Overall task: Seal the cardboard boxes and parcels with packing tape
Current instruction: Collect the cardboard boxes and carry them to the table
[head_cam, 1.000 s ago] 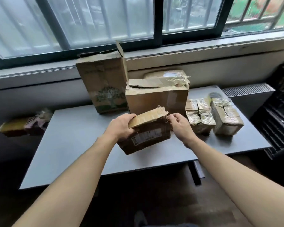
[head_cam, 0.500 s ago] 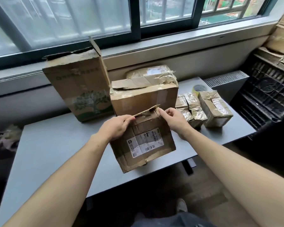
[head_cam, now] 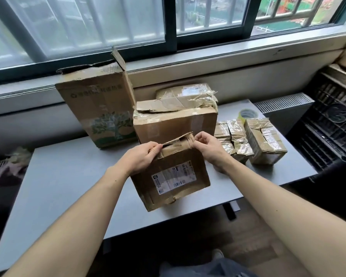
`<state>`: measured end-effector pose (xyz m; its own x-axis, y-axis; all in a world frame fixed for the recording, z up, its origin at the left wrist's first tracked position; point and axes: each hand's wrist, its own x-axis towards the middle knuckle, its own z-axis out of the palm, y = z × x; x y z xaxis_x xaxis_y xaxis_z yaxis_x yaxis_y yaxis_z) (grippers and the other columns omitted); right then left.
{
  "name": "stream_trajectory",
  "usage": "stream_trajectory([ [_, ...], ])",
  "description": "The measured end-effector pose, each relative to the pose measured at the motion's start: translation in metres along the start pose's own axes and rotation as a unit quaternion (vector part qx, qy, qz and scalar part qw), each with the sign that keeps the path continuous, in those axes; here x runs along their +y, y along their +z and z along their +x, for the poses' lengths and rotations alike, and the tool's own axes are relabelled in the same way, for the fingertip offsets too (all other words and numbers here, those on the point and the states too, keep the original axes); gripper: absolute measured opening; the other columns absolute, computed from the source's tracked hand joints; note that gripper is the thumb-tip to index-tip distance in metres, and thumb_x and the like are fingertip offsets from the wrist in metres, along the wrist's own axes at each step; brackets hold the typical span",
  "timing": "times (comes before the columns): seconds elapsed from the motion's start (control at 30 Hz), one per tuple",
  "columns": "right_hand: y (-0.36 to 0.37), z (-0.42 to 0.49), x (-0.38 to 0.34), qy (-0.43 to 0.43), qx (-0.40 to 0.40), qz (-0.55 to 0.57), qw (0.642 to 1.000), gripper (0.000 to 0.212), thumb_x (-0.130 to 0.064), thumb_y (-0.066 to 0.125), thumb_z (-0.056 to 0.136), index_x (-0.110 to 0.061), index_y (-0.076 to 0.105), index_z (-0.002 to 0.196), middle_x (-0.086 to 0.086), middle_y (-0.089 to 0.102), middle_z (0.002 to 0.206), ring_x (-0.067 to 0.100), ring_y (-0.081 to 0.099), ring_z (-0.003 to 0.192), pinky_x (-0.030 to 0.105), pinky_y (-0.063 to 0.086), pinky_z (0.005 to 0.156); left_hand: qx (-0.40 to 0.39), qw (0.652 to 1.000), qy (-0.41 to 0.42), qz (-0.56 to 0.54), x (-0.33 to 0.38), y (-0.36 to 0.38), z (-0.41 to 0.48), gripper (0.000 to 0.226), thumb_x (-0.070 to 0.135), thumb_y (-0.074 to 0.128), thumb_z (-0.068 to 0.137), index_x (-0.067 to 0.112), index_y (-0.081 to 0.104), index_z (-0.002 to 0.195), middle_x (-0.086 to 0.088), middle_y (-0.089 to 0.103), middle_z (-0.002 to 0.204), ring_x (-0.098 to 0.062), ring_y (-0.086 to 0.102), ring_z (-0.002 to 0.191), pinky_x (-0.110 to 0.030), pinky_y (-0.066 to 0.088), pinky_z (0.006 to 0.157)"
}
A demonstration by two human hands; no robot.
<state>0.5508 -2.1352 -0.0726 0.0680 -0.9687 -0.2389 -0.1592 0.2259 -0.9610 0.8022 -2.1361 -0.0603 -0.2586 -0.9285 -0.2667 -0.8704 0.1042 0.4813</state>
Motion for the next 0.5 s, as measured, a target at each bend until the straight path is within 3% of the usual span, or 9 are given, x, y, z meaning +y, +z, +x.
stream_trajectory([
  [0.17, -0.006, -0.005, 0.001, 0.004, -0.063, 0.044, 0.997, 0.011, 0.000, 0.060, 0.091, -0.011, 0.058, 0.090, 0.001, 0.064, 0.071, 0.009, 0.063, 0.064, 0.017, 0.048, 0.053, 0.024, 0.998, -0.042, 0.027, 0.007, 0.000, 0.003, 0.056, 0.062, 0.039, 0.097, 0.032, 0.043, 0.144, 0.004, 0.053, 0.142, -0.020, 0.050, 0.126, -0.046, 0.040, 0.108],
  [0.37, -0.014, -0.001, 0.013, 0.010, -0.094, 0.011, 0.995, 0.010, 0.000, 0.058, 0.091, -0.009, 0.056, 0.089, 0.002, 0.062, 0.087, 0.006, 0.064, 0.070, 0.019, 0.049, 0.058, 0.031, 0.994, -0.042, 0.100, 0.011, 0.010, 0.005, 0.060, 0.064, 0.042, 0.095, 0.030, 0.042, 0.145, 0.003, 0.054, 0.142, -0.020, 0.052, 0.126, -0.046, 0.040, 0.107],
  [0.43, -0.016, 0.002, 0.019, 0.025, -0.082, -0.006, 0.996, 0.008, -0.005, 0.062, 0.091, -0.011, 0.056, 0.093, 0.003, 0.066, 0.090, 0.010, 0.066, 0.078, 0.024, 0.053, 0.064, 0.027, 0.995, -0.049, 0.080, 0.013, 0.012, 0.006, 0.061, 0.062, 0.046, 0.095, 0.030, 0.041, 0.146, 0.002, 0.052, 0.144, -0.020, 0.050, 0.129, -0.046, 0.039, 0.109],
  [0.5, -0.019, 0.006, 0.026, 0.032, -0.055, -0.024, 0.998, 0.017, -0.015, 0.068, 0.087, -0.019, 0.059, 0.101, 0.004, 0.065, 0.108, 0.018, 0.064, 0.098, 0.035, 0.058, 0.081, 0.012, 0.997, -0.046, 0.065, 0.017, 0.012, 0.007, 0.061, 0.062, 0.048, 0.094, 0.029, 0.042, 0.146, 0.002, 0.050, 0.145, -0.019, 0.048, 0.130, -0.047, 0.038, 0.111],
])
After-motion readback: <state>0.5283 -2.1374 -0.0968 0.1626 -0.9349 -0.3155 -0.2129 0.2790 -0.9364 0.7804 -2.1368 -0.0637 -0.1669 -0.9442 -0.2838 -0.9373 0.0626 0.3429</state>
